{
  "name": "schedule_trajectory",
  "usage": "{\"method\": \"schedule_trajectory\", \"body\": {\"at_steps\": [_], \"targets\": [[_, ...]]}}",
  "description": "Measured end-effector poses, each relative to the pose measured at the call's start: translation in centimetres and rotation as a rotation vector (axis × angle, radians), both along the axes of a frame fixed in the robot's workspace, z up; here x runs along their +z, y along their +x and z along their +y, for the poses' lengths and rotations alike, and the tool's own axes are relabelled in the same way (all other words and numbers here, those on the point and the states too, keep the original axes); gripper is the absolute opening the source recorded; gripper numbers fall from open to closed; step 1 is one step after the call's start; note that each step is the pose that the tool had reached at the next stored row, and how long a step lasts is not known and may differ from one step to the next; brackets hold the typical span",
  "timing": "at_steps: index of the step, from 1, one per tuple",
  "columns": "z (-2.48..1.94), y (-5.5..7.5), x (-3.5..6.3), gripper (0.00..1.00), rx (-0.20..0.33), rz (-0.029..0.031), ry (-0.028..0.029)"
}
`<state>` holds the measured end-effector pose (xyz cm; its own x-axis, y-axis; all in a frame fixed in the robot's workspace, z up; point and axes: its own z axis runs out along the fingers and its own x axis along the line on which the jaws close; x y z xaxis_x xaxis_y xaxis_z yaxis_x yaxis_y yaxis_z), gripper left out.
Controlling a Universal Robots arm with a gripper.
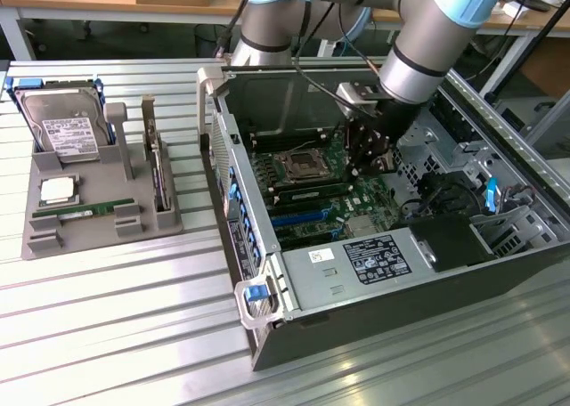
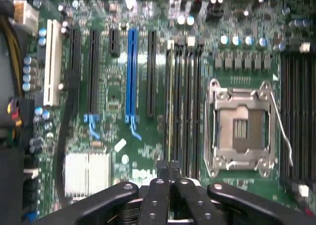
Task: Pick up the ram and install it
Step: 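Press down the ram until it locks into place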
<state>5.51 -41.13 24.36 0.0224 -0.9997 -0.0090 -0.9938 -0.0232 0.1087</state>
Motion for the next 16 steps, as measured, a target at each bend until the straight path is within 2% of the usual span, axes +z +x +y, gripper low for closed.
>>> {"method": "schedule_trajectory", "body": {"at_steps": [1,4,6,9,10,16], "targets": [[0.00,1.4,0.00,0.10,0.000,0.0061,0.0000],[0.00,3.9,0.00,0.10,0.000,0.0129,0.0000],[0.00,4.2,0.51,0.10,0.000,0.0131,-0.0001],[0.00,4.3,3.67,0.10,0.000,0.0132,-0.0001],[0.00,4.3,4.15,0.10,0.000,0.0132,-0.0002],[0.00,4.3,4.18,0.10,0.000,0.0131,0.0000]]}}
